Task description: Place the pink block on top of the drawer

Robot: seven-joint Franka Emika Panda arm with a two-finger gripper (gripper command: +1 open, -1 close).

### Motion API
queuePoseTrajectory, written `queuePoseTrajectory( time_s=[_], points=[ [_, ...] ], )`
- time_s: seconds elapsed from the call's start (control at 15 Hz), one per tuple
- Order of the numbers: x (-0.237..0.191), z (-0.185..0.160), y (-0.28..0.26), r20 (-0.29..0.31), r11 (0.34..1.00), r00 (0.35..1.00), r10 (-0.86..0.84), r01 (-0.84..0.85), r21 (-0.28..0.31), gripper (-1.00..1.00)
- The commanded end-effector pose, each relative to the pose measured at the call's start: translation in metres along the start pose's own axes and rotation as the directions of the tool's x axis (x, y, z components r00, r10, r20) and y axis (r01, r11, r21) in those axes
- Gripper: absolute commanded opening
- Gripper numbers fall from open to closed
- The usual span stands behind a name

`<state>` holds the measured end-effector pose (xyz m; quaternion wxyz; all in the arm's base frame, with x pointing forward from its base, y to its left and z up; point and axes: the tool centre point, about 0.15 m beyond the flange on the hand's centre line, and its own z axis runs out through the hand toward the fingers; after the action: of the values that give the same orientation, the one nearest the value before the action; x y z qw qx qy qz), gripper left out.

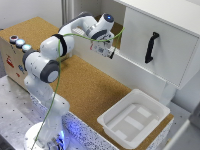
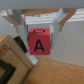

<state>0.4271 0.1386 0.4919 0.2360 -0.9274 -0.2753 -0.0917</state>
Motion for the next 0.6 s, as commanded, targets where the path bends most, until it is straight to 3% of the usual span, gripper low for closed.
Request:
queuePoseTrajectory(
  time_s=[0.0,0.27,0.53],
  points=[
    [0.005,0.056,-0.078,0.029,0.983,0.985,-0.172,0.170,0.067,-1.00],
    [0.016,0.083,-0.126,0.060,0.943,0.944,-0.324,0.317,0.102,-1.00],
    [0.033,0.086,-0.159,-0.002,0.886,0.893,-0.451,0.448,0.121,-1.00]
  ],
)
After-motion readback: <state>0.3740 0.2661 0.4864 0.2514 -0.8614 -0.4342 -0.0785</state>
